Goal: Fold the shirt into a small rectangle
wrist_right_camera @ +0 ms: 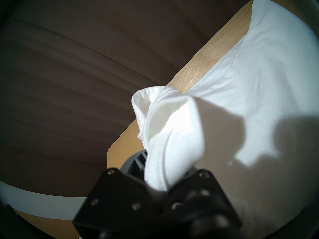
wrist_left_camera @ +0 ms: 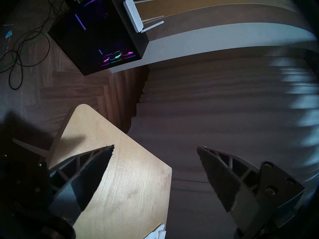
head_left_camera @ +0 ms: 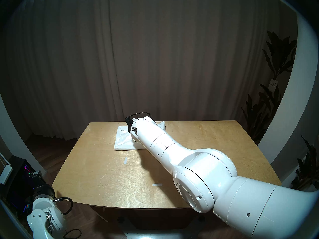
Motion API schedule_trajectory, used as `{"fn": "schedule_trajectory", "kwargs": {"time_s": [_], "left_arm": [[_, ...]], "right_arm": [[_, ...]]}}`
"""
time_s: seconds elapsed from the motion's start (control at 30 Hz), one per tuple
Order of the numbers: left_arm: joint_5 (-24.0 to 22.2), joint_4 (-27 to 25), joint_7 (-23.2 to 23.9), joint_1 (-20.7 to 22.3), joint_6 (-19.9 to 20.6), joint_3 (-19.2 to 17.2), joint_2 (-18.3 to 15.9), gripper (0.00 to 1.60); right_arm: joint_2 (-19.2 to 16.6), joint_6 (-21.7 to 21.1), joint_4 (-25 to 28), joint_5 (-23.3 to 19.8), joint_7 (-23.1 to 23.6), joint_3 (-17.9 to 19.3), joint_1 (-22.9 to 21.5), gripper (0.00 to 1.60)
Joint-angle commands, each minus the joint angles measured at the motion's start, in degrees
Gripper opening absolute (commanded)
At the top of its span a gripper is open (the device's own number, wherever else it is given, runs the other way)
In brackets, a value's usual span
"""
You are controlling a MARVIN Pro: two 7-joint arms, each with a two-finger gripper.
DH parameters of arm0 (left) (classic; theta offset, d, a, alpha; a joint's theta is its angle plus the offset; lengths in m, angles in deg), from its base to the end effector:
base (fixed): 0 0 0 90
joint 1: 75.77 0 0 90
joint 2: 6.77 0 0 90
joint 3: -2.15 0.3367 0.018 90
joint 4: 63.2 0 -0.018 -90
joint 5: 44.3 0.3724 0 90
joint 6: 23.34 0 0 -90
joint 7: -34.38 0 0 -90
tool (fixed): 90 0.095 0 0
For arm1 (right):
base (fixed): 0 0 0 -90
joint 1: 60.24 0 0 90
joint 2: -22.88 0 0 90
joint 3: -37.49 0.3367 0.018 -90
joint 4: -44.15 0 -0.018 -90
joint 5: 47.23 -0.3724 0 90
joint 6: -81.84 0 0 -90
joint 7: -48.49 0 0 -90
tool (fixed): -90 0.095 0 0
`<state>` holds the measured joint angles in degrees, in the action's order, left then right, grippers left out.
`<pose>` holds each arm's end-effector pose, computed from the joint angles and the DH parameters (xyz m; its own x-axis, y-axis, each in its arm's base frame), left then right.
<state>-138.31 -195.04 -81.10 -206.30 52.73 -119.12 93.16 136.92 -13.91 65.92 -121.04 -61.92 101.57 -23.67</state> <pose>0.1768 0.2048 -0.3020 -0.6892 0.7102 0.1436 0.3542 0.1573 0.9218 0.6307 0.3750 -0.3103 0.6386 -0.6712 0.3764 -0.2060 -0.6204 -0.7568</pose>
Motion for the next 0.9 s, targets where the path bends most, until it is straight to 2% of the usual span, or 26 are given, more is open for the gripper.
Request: {"fn": "schedule_trajectory", "kwargs": {"time_s": [0.0,0.77,0.8,0.83,0.87], "left_arm": [[-0.13,-0.39,0.47,-0.13,-0.15,-0.65,0.09,1.60],[-0.25,0.90,0.48,0.06,-0.83,-2.59,1.04,1.60],[-0.26,0.91,0.49,0.12,-0.82,-2.59,1.02,1.60],[-0.27,0.93,0.50,0.19,-0.82,-2.60,0.99,1.60],[-0.28,0.95,0.51,0.24,-0.81,-2.61,0.98,1.60]], "right_arm": [[0.95,0.15,1.97,-1.56,1.50,-2.07,-0.28,0.00],[0.95,4.41,2.77,-6.42,1.26,-6.37,-0.45,0.00],[0.95,4.58,2.69,-6.52,1.23,-6.46,-0.40,0.14],[0.95,4.76,2.63,-6.71,1.21,-6.61,-0.36,0.63],[0.95,4.92,2.60,-6.88,1.18,-6.74,-0.34,1.60]]}}
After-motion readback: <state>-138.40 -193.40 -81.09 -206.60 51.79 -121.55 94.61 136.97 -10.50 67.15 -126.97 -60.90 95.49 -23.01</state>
